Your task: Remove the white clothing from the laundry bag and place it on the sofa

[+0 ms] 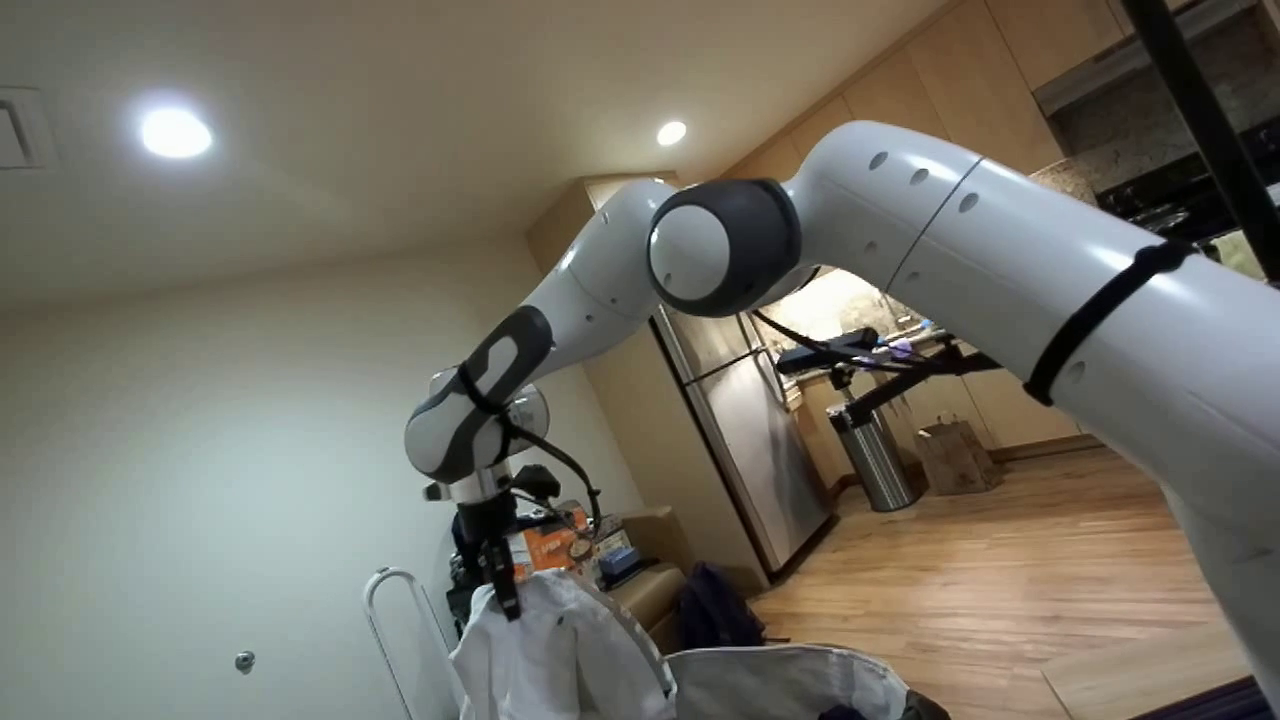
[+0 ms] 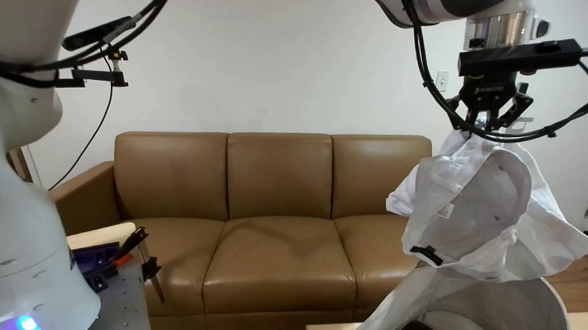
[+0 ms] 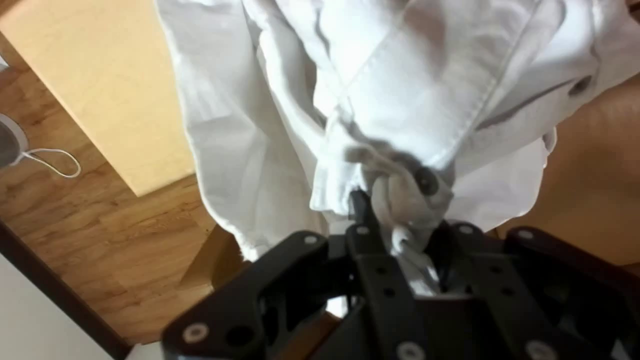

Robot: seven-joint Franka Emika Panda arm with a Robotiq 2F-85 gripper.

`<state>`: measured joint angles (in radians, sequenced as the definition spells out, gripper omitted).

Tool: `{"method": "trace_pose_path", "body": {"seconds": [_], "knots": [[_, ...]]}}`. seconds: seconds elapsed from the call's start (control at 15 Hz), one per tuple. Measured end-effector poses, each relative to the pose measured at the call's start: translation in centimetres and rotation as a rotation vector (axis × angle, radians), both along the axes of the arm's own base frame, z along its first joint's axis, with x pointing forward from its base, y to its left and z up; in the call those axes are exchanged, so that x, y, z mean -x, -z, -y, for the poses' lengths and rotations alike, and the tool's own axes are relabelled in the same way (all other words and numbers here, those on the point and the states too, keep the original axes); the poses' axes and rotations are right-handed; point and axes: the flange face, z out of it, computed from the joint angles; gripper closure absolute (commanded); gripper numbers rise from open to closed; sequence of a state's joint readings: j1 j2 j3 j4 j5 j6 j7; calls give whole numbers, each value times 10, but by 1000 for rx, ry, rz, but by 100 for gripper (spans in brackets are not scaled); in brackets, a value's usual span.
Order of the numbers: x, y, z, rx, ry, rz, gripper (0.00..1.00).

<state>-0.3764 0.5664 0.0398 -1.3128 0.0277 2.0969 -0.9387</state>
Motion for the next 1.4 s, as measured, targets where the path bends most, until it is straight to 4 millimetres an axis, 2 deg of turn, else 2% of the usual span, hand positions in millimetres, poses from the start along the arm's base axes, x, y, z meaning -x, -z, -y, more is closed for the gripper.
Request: {"method": "trace_pose_path", "body": {"seconds": [0.13,0.33,0.6,0.67,0.8,0.87,0.93,1.0,1.07,1.2,1.33,1.4], "knots": [[-23,16,-45,2,-95,1,90],[-50,23,-143,7,-245,19,90],[-71,16,-283,-5,-446,64,90],[-74,17,-315,-11,-495,75,80],[-80,29,-361,-17,-578,96,80],[-83,36,-370,-19,-592,100,80],[-85,41,-370,-18,-597,100,80],[-87,43,-366,-16,-598,101,80],[-89,43,-360,-14,-597,103,89],[-90,42,-354,-11,-596,105,89],[-90,53,-361,-14,-605,91,90],[-89,65,-373,-19,-619,80,90]]}}
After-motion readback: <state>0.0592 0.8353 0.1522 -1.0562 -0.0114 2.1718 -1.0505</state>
